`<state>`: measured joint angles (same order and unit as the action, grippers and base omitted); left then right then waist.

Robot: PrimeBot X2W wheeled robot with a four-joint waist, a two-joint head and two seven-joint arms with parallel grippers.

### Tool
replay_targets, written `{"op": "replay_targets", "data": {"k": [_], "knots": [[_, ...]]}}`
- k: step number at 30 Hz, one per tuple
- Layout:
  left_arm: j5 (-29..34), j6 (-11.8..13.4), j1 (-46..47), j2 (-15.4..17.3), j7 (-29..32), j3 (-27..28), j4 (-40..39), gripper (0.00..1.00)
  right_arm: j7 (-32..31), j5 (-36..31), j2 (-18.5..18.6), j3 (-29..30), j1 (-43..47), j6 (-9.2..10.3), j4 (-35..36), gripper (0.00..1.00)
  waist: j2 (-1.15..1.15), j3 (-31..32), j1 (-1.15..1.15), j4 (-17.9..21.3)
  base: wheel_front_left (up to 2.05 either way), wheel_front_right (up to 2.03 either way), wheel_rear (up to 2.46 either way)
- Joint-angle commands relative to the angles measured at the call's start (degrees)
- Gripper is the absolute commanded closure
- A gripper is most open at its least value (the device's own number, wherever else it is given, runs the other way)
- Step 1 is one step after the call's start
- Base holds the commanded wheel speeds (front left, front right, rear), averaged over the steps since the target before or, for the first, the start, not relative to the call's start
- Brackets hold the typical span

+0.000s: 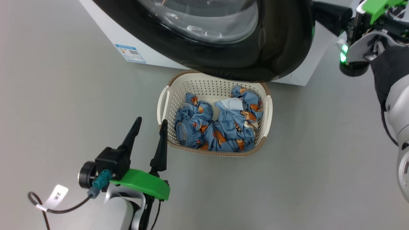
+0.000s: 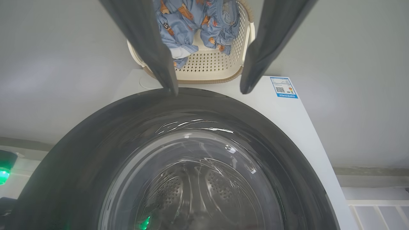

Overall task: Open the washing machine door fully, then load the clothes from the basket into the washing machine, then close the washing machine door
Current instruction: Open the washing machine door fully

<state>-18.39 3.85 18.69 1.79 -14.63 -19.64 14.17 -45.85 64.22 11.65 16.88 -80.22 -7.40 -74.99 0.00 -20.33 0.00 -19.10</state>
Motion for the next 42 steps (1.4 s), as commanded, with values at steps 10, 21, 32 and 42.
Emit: {"op": "replay_targets", "data": {"k": [10,21,32,42], "knots": [[0.9,0.5,-1.4,1.1,-0.4,2.6,-0.9,0.0,-3.6,0.8,-5.1,0.0,2.8,-0.09,1.0,1.0,0.0,2.4,0.0,1.1,0.0,0.0,0.0],[1.7,0.6,-2.7,1.1,-0.4,3.2,-0.8,0.0,-6.2,1.1,-7.2,-1.0,6.9,-0.09,2.5,1.0,0.0,4.5,0.0,1.9,0.0,0.0,0.0],[2.3,0.5,-3.7,1.1,-0.4,3.6,-0.8,0.0,-9.5,3.7,-8.7,-1.7,12.2,-0.09,5.8,1.0,0.0,6.1,0.0,2.3,0.0,0.0,0.0],[2.7,0.4,-4.3,1.1,-0.4,3.6,-0.7,0.0,-13.3,11.9,-8.8,-7.3,15.7,-0.09,7.2,1.0,0.0,6.9,0.0,2.1,0.0,0.0,0.0]]}}
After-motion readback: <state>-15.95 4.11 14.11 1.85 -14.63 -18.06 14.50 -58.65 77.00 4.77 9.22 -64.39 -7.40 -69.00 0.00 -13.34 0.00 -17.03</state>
